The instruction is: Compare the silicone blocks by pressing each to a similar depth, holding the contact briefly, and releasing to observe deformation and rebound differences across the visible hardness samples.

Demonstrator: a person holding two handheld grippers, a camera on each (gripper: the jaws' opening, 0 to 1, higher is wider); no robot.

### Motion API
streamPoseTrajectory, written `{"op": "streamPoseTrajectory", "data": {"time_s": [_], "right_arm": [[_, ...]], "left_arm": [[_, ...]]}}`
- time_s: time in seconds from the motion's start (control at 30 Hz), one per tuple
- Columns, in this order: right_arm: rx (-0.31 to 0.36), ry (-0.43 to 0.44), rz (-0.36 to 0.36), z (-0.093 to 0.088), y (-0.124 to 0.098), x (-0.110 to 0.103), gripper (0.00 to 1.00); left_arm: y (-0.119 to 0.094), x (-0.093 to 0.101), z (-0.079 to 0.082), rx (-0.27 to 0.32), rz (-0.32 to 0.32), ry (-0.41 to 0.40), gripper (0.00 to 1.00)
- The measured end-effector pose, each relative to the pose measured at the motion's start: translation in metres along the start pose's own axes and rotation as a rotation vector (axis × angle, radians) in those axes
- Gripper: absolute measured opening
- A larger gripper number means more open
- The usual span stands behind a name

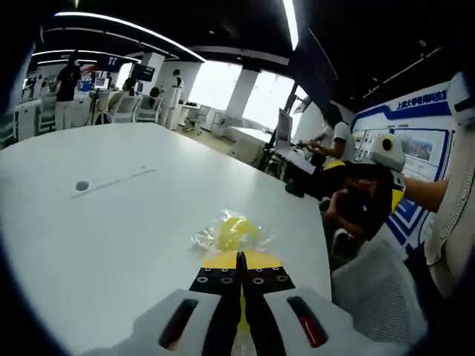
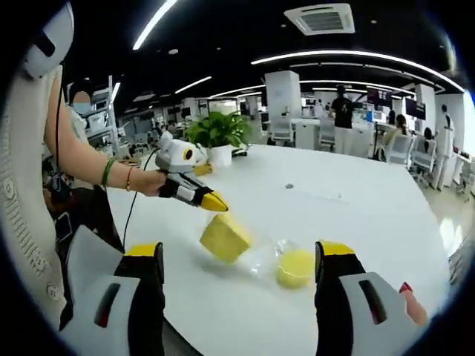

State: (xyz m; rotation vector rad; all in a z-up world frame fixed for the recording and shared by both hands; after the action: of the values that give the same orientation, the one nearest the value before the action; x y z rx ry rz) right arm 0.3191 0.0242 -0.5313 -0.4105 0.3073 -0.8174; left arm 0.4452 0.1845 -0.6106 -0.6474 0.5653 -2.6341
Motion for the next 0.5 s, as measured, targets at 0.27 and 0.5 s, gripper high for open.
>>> {"op": "streamPoseTrajectory", "data": {"time_s": [0.27, 0.5], "right_arm": [[-0.110, 0.028, -0.002, -0.030, 0.009, -0.005, 0.76], [-0.144, 0.050, -0.007, -0.043, 0.016, -0.001, 0.77]], "left_arm": [[0.003, -0.056, -0.019, -0.037, 0.080, -0.051, 0.00], [0.009, -0.080, -0.037, -0.075, 0.108, -0.090, 0.00]]}}
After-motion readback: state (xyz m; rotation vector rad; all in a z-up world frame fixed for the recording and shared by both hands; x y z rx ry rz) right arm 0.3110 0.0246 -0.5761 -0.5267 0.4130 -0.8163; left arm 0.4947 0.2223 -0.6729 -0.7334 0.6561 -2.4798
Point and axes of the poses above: the point that each gripper's makers call its tool centre point, and the gripper's own axes: y roughly forward along the fingers, x roughly to its right, z roughly out of its top, the point moved 2 cm from there along -y, roughly backward along the fingers, and after that the axes turned 7 degrees about -x, right-handed, at the moved point
